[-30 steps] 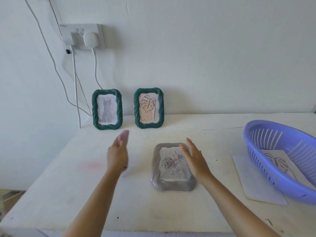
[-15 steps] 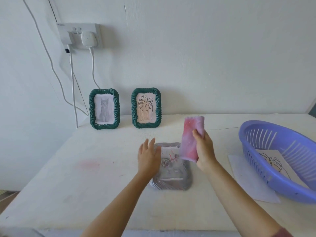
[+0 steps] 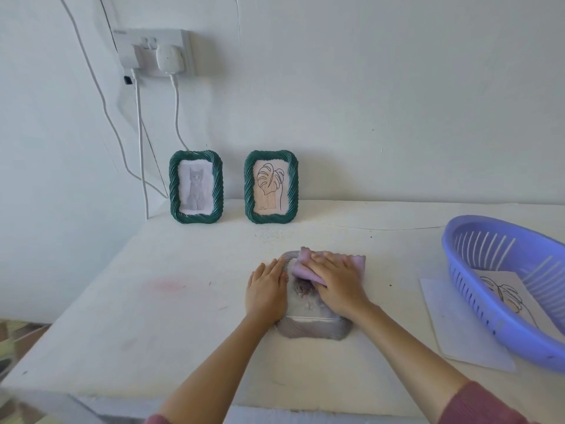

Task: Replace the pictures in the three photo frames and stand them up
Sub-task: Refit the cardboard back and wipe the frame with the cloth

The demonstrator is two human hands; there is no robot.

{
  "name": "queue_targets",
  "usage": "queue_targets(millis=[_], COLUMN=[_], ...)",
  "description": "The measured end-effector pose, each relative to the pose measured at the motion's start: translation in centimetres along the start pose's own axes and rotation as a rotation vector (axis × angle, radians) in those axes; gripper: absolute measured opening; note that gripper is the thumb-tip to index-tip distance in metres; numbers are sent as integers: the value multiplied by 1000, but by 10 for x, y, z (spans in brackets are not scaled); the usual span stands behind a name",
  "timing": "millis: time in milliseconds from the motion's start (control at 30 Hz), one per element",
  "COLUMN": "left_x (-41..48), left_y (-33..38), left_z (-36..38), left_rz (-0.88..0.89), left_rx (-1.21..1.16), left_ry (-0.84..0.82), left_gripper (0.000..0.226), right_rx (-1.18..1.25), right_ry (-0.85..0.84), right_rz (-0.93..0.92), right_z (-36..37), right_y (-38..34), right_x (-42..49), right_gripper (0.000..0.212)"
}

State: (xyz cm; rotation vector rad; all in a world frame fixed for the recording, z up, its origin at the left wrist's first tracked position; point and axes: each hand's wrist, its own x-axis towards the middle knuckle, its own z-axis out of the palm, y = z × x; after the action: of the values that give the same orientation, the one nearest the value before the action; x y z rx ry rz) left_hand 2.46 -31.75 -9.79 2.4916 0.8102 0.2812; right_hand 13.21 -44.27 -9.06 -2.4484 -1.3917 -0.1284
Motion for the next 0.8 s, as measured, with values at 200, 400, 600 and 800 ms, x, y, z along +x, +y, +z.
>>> queue_targets(millis=[200,400,600,800], left_x=[2,3,2,3], left_y=[-5,-2,-1,-4], left_z=[2,0,0,1], left_rz=[37,38,31,50], left_rx=[82,72,78,103], left_ry=[-29,-61,-72,-60], left_gripper=[49,49,49,54], right_rx=[61,69,13,103], right_ry=[-249,-172,-88,-241], right_rz=[-173,-229,38,-318], right_z=[-13,-26,-10,-5], right_y=[-5,23,5,-4], right_x=[-36,-57,2,-19], right_gripper=[65,56,47,56])
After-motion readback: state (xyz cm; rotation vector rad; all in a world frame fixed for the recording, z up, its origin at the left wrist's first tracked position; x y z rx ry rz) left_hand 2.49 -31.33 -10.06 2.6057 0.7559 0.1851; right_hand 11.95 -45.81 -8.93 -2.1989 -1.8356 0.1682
